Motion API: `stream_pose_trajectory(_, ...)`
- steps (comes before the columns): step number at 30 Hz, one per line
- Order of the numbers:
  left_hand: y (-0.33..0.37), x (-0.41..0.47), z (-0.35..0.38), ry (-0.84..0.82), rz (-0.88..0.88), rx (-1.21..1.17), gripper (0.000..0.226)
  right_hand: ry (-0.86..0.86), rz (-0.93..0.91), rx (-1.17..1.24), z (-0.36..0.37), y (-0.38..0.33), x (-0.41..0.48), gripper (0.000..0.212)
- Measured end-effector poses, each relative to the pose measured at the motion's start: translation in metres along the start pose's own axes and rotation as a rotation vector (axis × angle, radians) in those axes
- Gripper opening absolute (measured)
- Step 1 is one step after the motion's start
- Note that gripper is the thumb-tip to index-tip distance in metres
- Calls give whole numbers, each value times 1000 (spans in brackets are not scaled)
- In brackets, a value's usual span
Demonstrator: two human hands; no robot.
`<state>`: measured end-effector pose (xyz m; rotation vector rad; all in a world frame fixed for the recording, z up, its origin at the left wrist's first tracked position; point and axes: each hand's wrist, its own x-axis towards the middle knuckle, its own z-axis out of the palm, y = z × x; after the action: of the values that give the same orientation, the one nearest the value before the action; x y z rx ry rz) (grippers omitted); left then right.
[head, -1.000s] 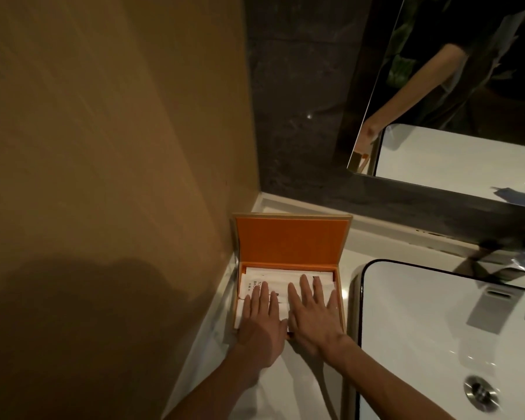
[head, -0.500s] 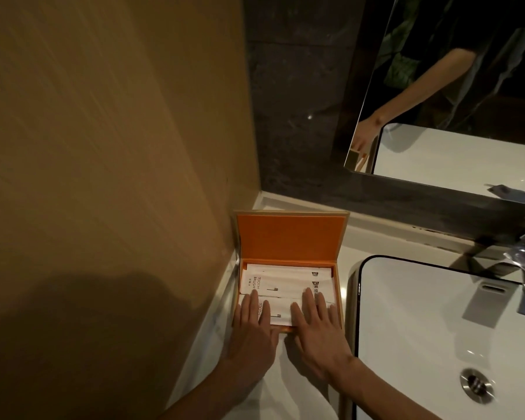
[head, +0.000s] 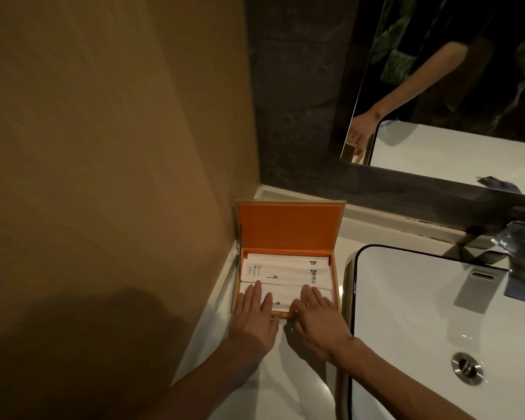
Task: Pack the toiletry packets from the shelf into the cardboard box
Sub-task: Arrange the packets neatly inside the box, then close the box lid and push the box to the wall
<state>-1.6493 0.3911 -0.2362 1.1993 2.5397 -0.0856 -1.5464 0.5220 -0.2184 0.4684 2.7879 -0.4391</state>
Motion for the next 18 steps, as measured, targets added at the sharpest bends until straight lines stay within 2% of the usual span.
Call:
stream_pose_trajectory(4, 0, 13, -12, -70, 13, 13, 66, -22, 39, -34, -13, 7, 13, 75)
stream_pose_trajectory(7, -5, 25, -10, -155, 58, 9, 70, -143, 77, -65, -14, 12, 21, 60)
stream_pose_trajectory(10, -9, 29, -8, -218, 75, -2, 71, -187, 86, -45, -14, 13, 24, 60)
stream_pose_trajectory(18, -10, 27, -1, -165, 73, -43, 69, -223, 91, -68, -22, 8, 28, 62)
